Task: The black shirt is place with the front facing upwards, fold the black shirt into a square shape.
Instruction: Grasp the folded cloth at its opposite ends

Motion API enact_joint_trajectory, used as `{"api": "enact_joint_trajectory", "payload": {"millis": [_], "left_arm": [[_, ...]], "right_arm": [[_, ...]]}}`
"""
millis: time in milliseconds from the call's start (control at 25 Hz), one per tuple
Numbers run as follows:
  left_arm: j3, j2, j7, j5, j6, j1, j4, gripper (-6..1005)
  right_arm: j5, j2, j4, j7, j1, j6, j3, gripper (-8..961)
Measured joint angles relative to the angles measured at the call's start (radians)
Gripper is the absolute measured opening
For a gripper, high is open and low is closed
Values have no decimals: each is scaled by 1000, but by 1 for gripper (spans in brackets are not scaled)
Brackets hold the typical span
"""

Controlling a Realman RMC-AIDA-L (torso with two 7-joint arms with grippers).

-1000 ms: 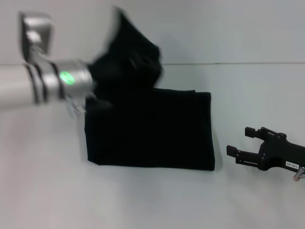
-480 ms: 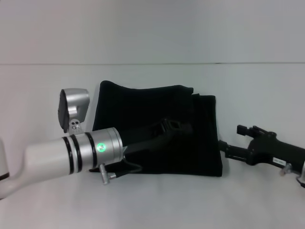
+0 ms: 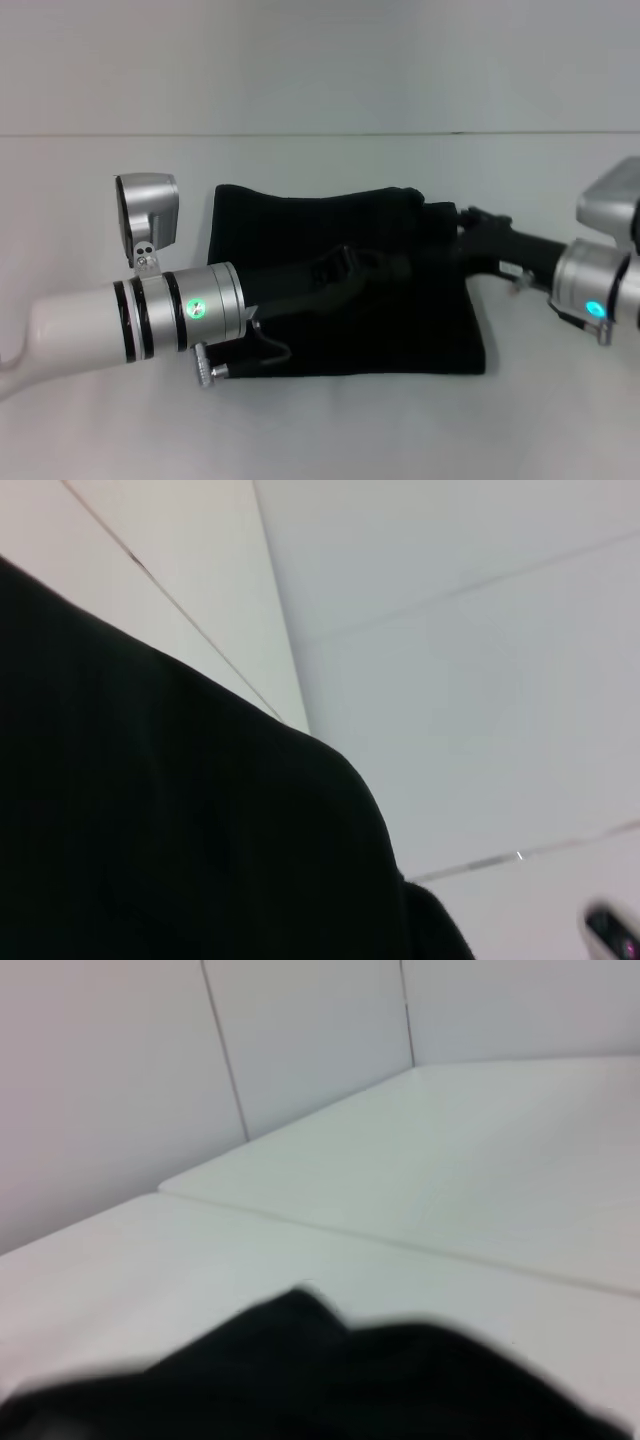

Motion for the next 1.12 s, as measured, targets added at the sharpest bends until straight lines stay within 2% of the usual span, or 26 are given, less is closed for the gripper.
{"api": "enact_joint_trajectory", "payload": {"millis": [200,360,520,840,1120], "left_arm": [[47,1,0,2,52,-5,11,43],[82,0,0,2,62,-13,13,55],[120,-4,-3,2,19,-27,1,67],[190,-9,-7,4,-176,-72,-85,90],[188,-9,1,-22,-116,-75,-93,111]], "right_arm": [[67,1,11,-2,55,81,-1,943],[118,-2,-3,-2,58,99,2,943],[153,-6,-28,-3,40,95,3,943],[159,-7,-41,-3,-1,170,6,942],[238,-9,-51,0,-57,176,31,942]]}}
